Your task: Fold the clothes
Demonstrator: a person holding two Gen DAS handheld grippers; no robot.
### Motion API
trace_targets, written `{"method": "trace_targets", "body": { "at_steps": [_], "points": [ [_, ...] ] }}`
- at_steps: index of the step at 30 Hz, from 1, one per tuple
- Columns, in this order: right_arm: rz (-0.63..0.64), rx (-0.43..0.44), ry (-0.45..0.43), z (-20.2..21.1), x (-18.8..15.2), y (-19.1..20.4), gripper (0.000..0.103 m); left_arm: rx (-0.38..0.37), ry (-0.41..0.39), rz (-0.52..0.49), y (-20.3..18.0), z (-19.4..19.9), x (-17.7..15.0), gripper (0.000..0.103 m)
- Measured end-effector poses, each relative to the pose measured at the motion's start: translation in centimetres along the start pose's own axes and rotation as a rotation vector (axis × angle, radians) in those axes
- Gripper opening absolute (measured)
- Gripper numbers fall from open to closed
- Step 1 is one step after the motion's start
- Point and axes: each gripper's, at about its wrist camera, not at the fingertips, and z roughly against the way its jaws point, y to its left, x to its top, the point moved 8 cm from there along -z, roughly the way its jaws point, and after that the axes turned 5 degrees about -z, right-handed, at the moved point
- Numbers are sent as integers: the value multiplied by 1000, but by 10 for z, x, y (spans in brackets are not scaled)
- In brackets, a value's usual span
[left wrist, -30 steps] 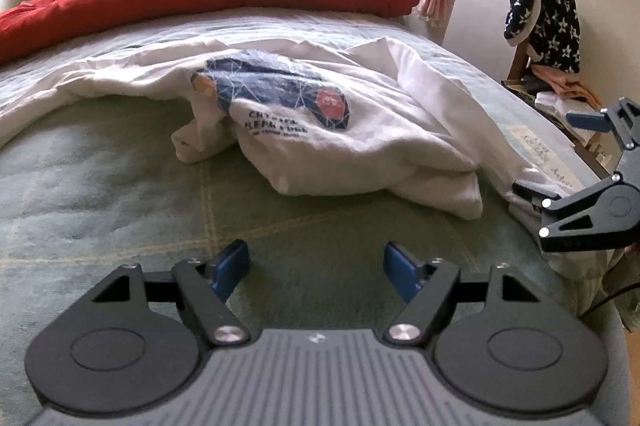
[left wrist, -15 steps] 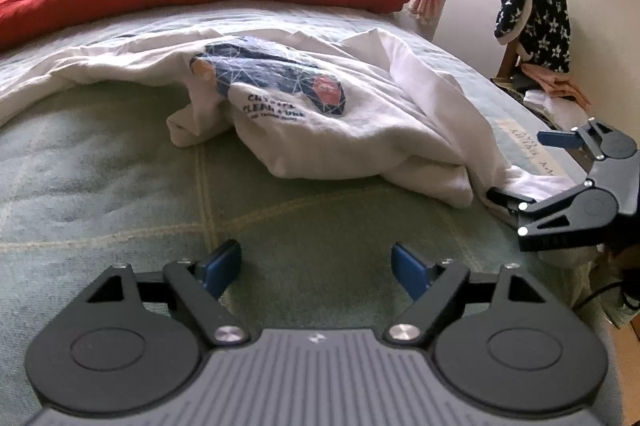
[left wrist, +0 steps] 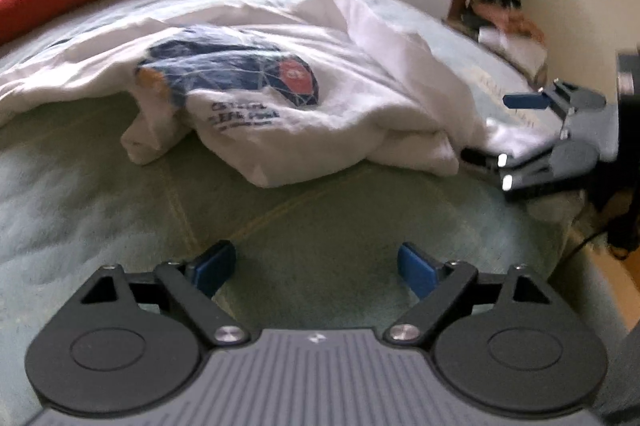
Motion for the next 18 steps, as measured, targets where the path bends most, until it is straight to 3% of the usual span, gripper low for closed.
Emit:
{"method": "trace_targets", "body": {
  "at_steps": [2,4,11,18],
  "points": [
    [-122,21,94,-7,2,-7,103,-4,31,-15,-2,-2,2,93],
    [-165,31,141,-11,3,-10,103,-7,63,-21,-2,-2,5,91],
    [-24,-34,236,2,40,-2,103,-11,206,54,17,54,29,89],
    [-8,-60,236,27,112,12,103,16,238,102,59,124,68,89]
  ]
}}
